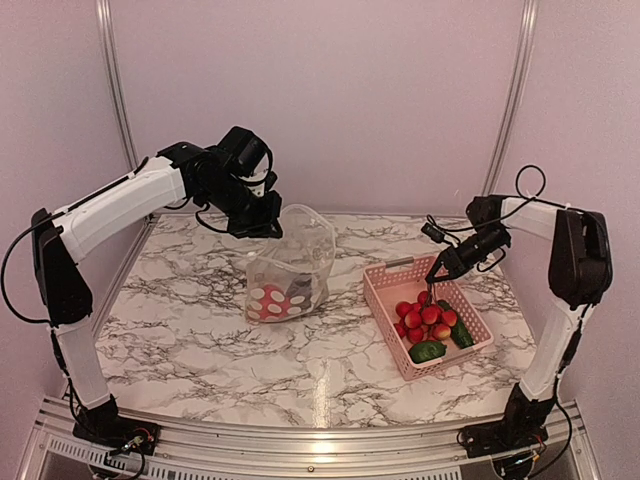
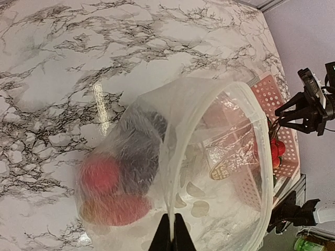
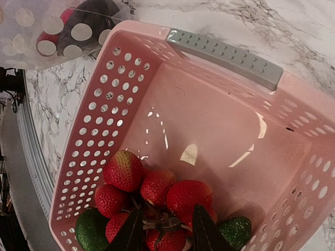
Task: Place the food in the zip-top bag and seal the zipper
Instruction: Pick up the fake fruit from the bin, then place the fake fruit in the zipper food storage bag.
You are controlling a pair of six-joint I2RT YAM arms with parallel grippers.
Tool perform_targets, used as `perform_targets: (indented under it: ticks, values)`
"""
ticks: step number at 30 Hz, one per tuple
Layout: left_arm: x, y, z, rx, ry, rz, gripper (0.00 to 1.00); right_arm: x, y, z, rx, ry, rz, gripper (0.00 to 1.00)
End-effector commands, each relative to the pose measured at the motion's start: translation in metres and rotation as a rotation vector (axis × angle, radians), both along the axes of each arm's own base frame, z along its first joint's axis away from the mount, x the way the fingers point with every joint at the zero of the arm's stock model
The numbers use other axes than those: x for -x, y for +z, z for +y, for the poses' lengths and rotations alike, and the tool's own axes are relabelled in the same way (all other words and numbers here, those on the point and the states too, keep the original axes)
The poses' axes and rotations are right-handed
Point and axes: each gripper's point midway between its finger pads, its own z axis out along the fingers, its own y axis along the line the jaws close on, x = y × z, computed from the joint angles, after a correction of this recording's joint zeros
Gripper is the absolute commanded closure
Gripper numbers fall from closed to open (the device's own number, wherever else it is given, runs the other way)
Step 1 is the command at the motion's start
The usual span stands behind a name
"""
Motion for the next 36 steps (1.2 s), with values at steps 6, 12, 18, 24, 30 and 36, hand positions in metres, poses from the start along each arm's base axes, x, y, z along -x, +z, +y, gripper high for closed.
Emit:
perform_targets:
  ticks: [6,12,18,24,30,36]
  values:
    - [0.0,0.004,-0.001,0.025,-0.006,-0.001,1.0,0.0,0.011,0.021,-0.02,0.062,-0.034,0.88]
    - [0.0,0.004,-0.005,0.034,-0.021,0.0,1.0,0.0,0.048,0.02,0.014,0.104,-0.131,1.0]
    - [0.0,-0.001,-0.006,0.03,-0.029,0.006,1.0,0.001,0.119,0.029,-0.006,0.152,-0.265,1.0]
    - [-0.002,-0.002,-0.008,0.037,-0.027,0.007,1.0,0.01,0.17,0.058,-0.03,0.22,-0.391,1.0]
    - [-0.002,-0.002,-0.009,0.041,-0.027,0.011,1.0,0.025,0.227,0.105,-0.058,0.313,-0.56,1.0]
    - [-0.001,-0.001,-0.01,0.047,-0.027,0.013,1.0,0.043,0.284,0.154,-0.145,0.377,-0.714,1.0]
